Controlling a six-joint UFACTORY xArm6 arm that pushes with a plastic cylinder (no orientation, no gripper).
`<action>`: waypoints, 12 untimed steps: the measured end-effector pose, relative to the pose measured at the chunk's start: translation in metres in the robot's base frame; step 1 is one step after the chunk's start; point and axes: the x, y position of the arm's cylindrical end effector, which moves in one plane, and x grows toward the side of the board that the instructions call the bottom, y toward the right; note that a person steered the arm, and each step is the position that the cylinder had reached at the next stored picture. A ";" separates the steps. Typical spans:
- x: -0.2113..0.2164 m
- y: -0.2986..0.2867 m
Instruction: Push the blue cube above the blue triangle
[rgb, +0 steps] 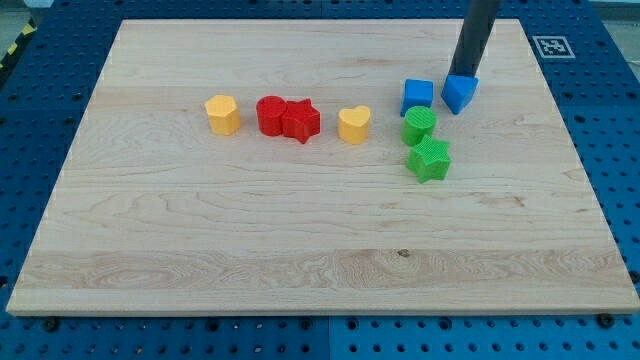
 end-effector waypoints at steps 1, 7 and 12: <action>0.012 0.000; -0.004 -0.056; 0.025 -0.096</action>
